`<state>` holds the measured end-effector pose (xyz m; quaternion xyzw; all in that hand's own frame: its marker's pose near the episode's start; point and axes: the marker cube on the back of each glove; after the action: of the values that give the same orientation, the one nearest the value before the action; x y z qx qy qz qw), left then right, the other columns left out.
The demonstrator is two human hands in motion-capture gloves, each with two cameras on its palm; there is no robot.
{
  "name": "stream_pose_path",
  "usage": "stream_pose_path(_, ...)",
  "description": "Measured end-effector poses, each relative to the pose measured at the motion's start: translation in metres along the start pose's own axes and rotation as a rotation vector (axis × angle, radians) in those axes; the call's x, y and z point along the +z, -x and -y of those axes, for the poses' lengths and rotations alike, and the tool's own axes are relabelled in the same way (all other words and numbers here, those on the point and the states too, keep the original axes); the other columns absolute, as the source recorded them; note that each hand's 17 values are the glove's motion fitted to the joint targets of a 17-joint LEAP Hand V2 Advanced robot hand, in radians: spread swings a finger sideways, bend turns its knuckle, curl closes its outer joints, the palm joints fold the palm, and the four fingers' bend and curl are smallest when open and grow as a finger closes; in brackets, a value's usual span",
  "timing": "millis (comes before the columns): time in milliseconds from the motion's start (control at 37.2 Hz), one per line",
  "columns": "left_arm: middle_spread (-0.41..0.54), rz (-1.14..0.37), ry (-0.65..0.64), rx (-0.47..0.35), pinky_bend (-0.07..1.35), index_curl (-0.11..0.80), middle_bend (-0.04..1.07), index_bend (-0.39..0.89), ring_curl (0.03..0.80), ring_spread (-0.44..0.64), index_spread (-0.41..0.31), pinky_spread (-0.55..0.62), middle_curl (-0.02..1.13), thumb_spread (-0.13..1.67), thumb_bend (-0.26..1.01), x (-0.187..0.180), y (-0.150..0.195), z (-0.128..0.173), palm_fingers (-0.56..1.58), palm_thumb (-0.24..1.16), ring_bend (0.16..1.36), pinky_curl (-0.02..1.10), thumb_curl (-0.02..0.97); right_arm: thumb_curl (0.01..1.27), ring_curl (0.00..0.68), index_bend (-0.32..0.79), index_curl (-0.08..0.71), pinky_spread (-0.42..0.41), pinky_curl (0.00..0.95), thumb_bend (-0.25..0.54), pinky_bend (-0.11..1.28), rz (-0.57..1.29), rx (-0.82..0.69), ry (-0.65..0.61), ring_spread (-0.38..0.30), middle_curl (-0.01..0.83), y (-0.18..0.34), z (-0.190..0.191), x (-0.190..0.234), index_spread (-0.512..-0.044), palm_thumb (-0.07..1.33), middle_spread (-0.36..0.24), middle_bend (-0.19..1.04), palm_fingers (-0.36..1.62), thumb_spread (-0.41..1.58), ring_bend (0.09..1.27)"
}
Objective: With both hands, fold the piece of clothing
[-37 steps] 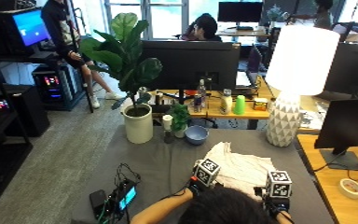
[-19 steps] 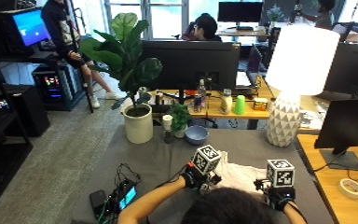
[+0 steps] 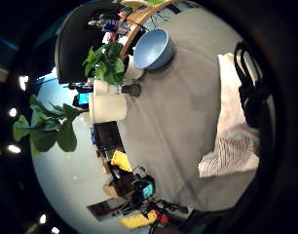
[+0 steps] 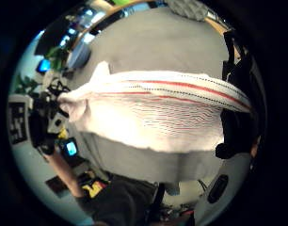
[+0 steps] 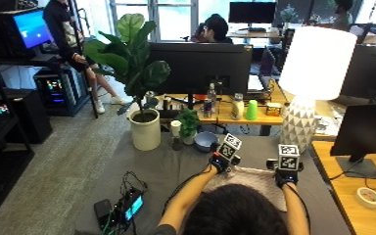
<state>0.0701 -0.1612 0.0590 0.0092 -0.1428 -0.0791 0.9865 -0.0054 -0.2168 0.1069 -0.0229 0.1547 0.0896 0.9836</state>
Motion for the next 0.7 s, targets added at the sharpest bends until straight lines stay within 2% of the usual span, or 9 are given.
stream_pose_path(54, -0.311, -0.016, 0.055, 0.008, 0.59, 0.454, 0.42, 0.20, 0.433, -0.35, -0.288, -0.37, 0.52, 1.07, 0.04, 0.015, -0.003, 0.004, 1.12, 0.68, 0.61, 0.45, 0.434, 0.41, 0.481, 0.17, 0.397, -0.265, 0.464, 0.124, 0.69, 0.026, 0.025, -0.015, -0.214, 0.517, 0.003, 0.002, 0.010, -0.213, 1.17, -0.143, 0.40, 1.26, 1.10, 0.71)
stream_pose_path(134, -0.308, -0.062, 0.008, 0.046, 0.54, 0.444, 0.39, 0.15, 0.427, -0.34, -0.276, -0.36, 0.52, 1.12, 0.01, 0.024, -0.005, 0.009, 1.06, 0.64, 0.58, 0.44, 0.421, 0.41, 0.477, 0.16, 0.400, -0.263, 0.451, 0.120, 0.65, 0.062, 0.032, -0.052, -0.212, 0.520, 0.008, -0.041, -0.015, -0.219, 1.18, -0.143, 0.41, 1.20, 1.10, 0.68)
stream_pose_path(215, -0.210, -0.092, -0.145, 0.032, 0.62, 0.404, 0.13, 0.04, 0.462, -0.27, -0.199, -0.29, 0.49, 1.21, -0.04, 0.018, -0.002, 0.014, 0.56, 0.53, 0.59, 0.48, 0.368, 0.42, 0.468, 0.11, 0.378, -0.259, 0.438, 0.105, 0.60, 0.050, 0.060, -0.077, -0.206, 0.509, 0.004, -0.067, -0.033, -0.230, 1.17, -0.136, 0.38, 1.08, 1.11, 0.66)
stream_pose_path(269, -0.168, -0.109, -0.225, 0.026, 0.65, 0.385, 0.11, 0.04, 0.472, -0.23, -0.165, -0.26, 0.48, 1.24, -0.03, 0.011, 0.001, 0.013, 0.47, 0.50, 0.61, 0.49, 0.350, 0.42, 0.463, 0.09, 0.366, -0.250, 0.431, 0.095, 0.59, 0.034, 0.075, -0.085, -0.205, 0.503, -0.005, -0.059, -0.029, -0.235, 1.16, -0.134, 0.36, 1.07, 1.11, 0.64)
stream_pose_path(376, -0.128, -0.091, -0.316, 0.001, 0.66, 0.340, 0.09, 0.06, 0.422, -0.19, -0.129, -0.24, 0.39, 1.29, -0.02, -0.003, 0.013, 0.004, 0.48, 0.47, 0.61, 0.45, 0.324, 0.42, 0.456, 0.09, 0.345, -0.250, 0.422, 0.079, 0.58, 0.054, 0.058, -0.079, -0.203, 0.494, -0.022, -0.017, -0.003, -0.241, 1.15, -0.130, 0.33, 1.08, 1.12, 0.62)
stream_pose_path(511, -0.100, -0.198, -0.220, 0.051, 0.68, 0.315, 0.11, 0.09, 0.403, -0.17, -0.110, -0.22, 0.35, 1.32, -0.01, 0.004, 0.007, -0.029, 0.49, 0.45, 0.62, 0.43, 0.300, 0.42, 0.451, 0.06, 0.312, -0.251, 0.421, 0.041, 0.59, 0.095, 0.154, -0.010, -0.202, 0.483, -0.033, -0.032, 0.006, -0.242, 1.12, -0.124, 0.29, 1.08, 1.13, 0.61)
stream_pose_path(645, -0.063, -0.280, 0.007, 0.090, 0.71, 0.305, 0.10, 0.11, 0.404, -0.14, -0.100, -0.21, 0.32, 1.34, -0.02, 0.041, -0.011, -0.054, 0.47, 0.41, 0.63, 0.43, 0.277, 0.42, 0.451, 0.03, 0.270, -0.251, 0.424, -0.015, 0.62, 0.100, 0.280, 0.114, -0.194, 0.475, -0.034, -0.053, 0.038, -0.248, 1.04, -0.114, 0.26, 1.07, 1.14, 0.62)
stream_pose_path(672, -0.026, -0.281, 0.049, 0.094, 0.71, 0.312, 0.06, 0.14, 0.395, -0.10, -0.095, -0.19, 0.30, 1.34, -0.04, 0.049, -0.015, -0.056, 0.39, 0.37, 0.61, 0.43, 0.266, 0.40, 0.453, -0.05, 0.235, -0.246, 0.441, -0.054, 0.67, 0.095, 0.307, 0.125, -0.179, 0.461, -0.033, -0.056, 0.046, -0.254, 0.97, -0.099, 0.22, 0.99, 1.15, 0.63)
stream_pose_path(699, -0.016, -0.280, 0.084, 0.097, 0.72, 0.315, 0.07, 0.15, 0.405, -0.09, -0.094, -0.18, 0.31, 1.34, -0.04, 0.057, -0.018, -0.058, 0.39, 0.36, 0.62, 0.44, 0.260, 0.38, 0.456, -0.07, 0.220, -0.230, 0.448, -0.083, 0.70, 0.089, 0.333, 0.134, -0.172, 0.461, -0.032, -0.059, 0.055, -0.255, 0.90, -0.085, 0.21, 0.91, 1.16, 0.63)
